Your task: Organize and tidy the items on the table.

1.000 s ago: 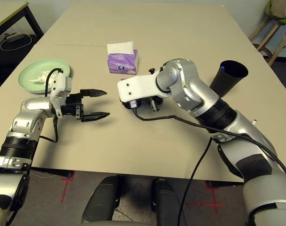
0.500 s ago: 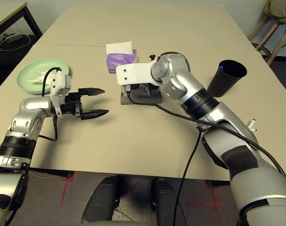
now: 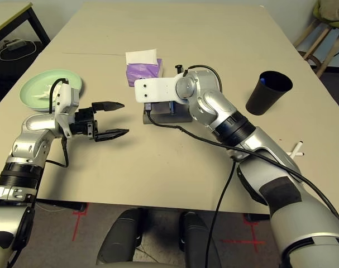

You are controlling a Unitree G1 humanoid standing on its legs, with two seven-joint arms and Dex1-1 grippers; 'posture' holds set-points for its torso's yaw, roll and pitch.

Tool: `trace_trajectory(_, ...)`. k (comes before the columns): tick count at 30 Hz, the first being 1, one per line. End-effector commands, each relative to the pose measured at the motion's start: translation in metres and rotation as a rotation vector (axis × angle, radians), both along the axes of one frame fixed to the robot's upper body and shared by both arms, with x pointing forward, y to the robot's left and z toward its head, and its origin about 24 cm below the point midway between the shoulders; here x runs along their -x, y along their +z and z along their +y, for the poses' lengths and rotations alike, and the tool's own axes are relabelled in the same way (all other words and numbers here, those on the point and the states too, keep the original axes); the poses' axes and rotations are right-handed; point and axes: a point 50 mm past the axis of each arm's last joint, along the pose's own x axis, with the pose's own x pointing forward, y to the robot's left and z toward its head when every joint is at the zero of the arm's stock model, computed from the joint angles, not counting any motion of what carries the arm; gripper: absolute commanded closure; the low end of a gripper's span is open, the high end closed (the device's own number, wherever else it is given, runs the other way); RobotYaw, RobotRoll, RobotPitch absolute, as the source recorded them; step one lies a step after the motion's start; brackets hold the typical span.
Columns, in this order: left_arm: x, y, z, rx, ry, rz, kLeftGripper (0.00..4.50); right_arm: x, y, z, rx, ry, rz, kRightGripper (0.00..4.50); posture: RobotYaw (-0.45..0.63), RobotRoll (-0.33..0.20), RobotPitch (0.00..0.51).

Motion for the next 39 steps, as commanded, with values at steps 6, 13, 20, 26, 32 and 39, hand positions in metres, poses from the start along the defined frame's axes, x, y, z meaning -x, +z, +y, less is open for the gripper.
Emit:
trace_trajectory(6, -0.001, 0.000, -0.007, 0.001, -0.030, -0.004, 0.00, 0.009, 0.006, -0.007, -0.009, -0.010, 0.039, 4.19, 0.23, 0.000, 0.138)
trace_trajectory(13, 0.001, 0.001, -0.005, 0.000, -0.029, -0.007, 0.00, 0.003, -0.012, -0.009, 0.037, -0.038, 0.061, 4.19, 0.25, 0.000, 0.140)
trace_trajectory(20, 0.002, 0.000, -0.006, 0.000, -0.025, -0.008, 0.00, -0.005, -0.025, -0.009, 0.049, -0.082, 0.078, 4.19, 0.27, 0.000, 0.138)
trace_trajectory(26, 0.002, 0.001, -0.008, 0.004, -0.022, -0.013, 0.00, -0.006, -0.032, -0.003, 0.044, -0.097, 0.091, 4.19, 0.27, 0.000, 0.137)
trace_trajectory(32, 0.003, 0.000, -0.008, 0.007, -0.019, -0.015, 0.00, -0.006, -0.041, -0.002, 0.055, -0.107, 0.102, 4.19, 0.27, 0.000, 0.138)
trace_trajectory(39, 0.003, -0.001, -0.009, 0.009, -0.016, -0.015, 0.00, -0.013, -0.043, -0.004, 0.070, -0.119, 0.098, 4.19, 0.28, 0.000, 0.136)
